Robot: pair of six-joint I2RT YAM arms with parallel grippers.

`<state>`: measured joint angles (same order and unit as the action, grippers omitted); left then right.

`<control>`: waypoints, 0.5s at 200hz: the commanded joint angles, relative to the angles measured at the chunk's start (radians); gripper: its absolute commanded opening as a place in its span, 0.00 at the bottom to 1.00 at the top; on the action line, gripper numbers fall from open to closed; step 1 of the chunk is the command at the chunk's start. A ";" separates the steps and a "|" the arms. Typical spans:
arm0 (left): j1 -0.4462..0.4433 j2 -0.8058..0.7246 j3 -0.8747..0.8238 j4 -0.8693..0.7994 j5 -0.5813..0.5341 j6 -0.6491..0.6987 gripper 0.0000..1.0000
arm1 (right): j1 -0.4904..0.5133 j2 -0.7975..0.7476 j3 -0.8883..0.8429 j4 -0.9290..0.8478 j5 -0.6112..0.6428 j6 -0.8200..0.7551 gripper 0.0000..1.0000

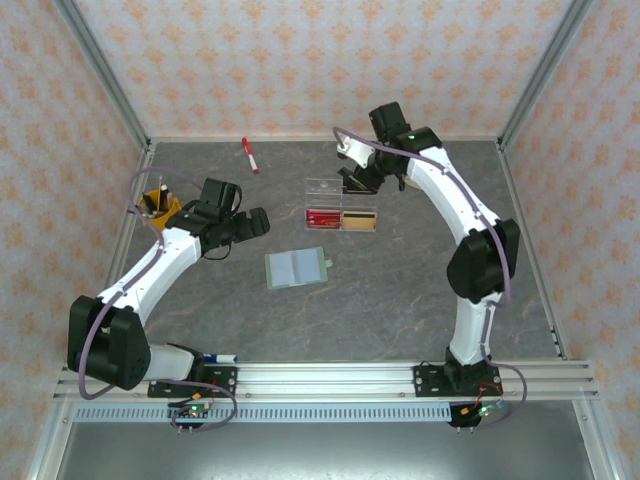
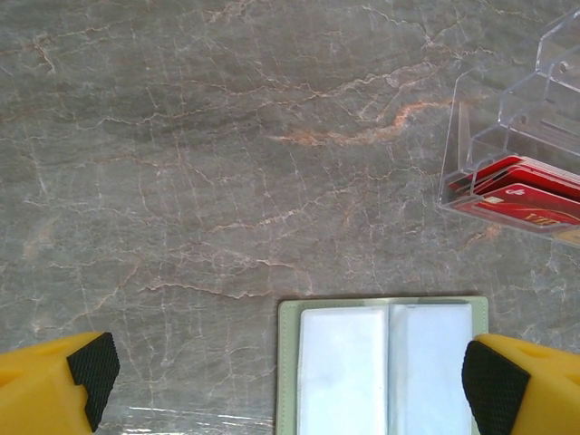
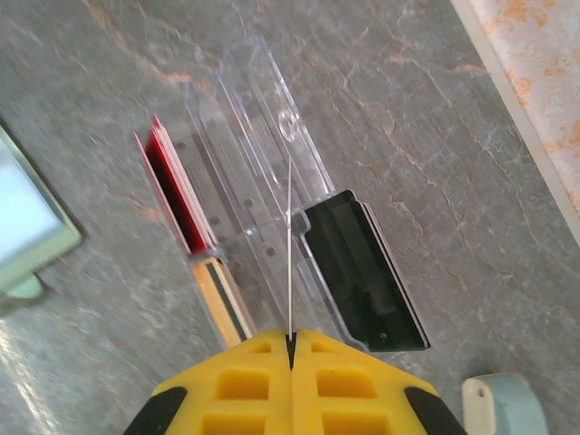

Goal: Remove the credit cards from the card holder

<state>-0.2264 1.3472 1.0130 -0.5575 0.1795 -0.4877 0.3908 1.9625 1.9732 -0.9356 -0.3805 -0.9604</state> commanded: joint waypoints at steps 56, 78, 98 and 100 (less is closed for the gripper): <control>0.006 -0.014 0.038 -0.059 -0.027 0.034 1.00 | -0.006 0.223 0.358 -0.310 0.145 -0.272 0.00; 0.006 -0.015 0.036 -0.048 -0.011 0.028 1.00 | -0.005 0.231 0.359 -0.331 0.147 -0.307 0.00; 0.006 -0.005 0.038 -0.045 0.003 0.025 1.00 | -0.004 0.235 0.349 -0.324 0.155 -0.316 0.00; 0.006 -0.004 0.038 -0.045 0.004 0.025 1.00 | -0.005 0.236 0.347 -0.322 0.158 -0.316 0.00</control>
<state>-0.2264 1.3548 1.0225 -0.5865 0.1825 -0.4698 0.3897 2.1860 2.3024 -1.1915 -0.2581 -1.2224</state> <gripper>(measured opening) 0.998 0.049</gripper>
